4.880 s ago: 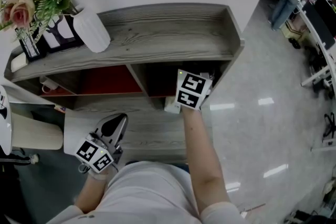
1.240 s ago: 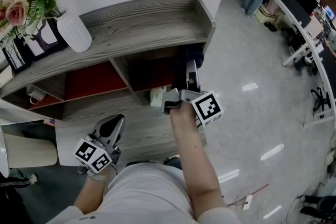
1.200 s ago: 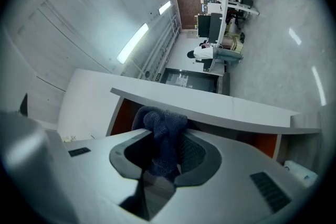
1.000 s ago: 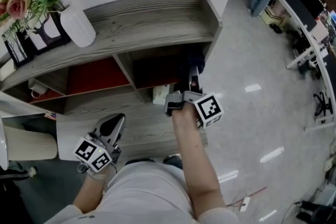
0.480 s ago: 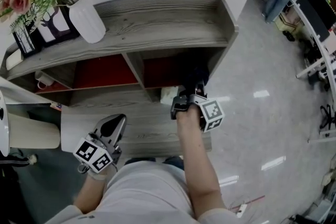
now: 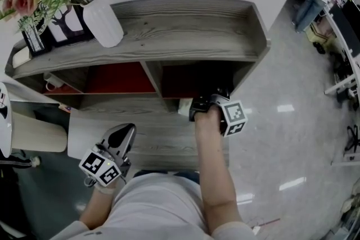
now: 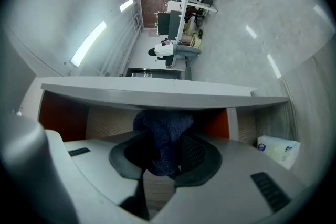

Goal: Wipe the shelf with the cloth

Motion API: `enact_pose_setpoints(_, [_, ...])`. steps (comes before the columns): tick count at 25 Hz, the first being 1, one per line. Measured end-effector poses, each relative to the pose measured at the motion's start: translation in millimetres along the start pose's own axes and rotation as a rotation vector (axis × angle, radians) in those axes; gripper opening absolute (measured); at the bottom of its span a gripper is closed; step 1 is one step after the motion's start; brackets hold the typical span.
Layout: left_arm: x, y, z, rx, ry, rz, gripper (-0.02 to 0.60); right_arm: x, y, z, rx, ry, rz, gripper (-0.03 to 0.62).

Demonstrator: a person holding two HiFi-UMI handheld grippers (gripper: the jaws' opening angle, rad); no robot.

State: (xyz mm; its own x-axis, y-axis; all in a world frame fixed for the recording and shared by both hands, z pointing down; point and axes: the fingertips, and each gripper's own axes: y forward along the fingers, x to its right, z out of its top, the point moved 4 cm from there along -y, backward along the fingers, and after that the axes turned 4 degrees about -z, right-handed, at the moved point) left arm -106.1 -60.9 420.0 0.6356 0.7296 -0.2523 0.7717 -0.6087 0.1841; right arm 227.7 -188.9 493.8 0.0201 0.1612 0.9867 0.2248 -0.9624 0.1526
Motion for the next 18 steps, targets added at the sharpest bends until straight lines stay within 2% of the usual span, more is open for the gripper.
enact_pose_setpoints(9, [-8, 3, 5, 0.013, -0.003, 0.032, 0.015, -39, 36, -7, -0.006, -0.029, 0.147, 0.107])
enact_pose_setpoints(13, [-13, 1, 6, 0.018, -0.005, 0.047, 0.015, -66, 47, -32, -0.084, -0.082, 0.230, 0.107])
enact_pose_setpoints(18, [-18, -5, 7, 0.025, -0.013, 0.067, 0.015, -79, 49, -56, -0.138, -0.116, 0.277, 0.107])
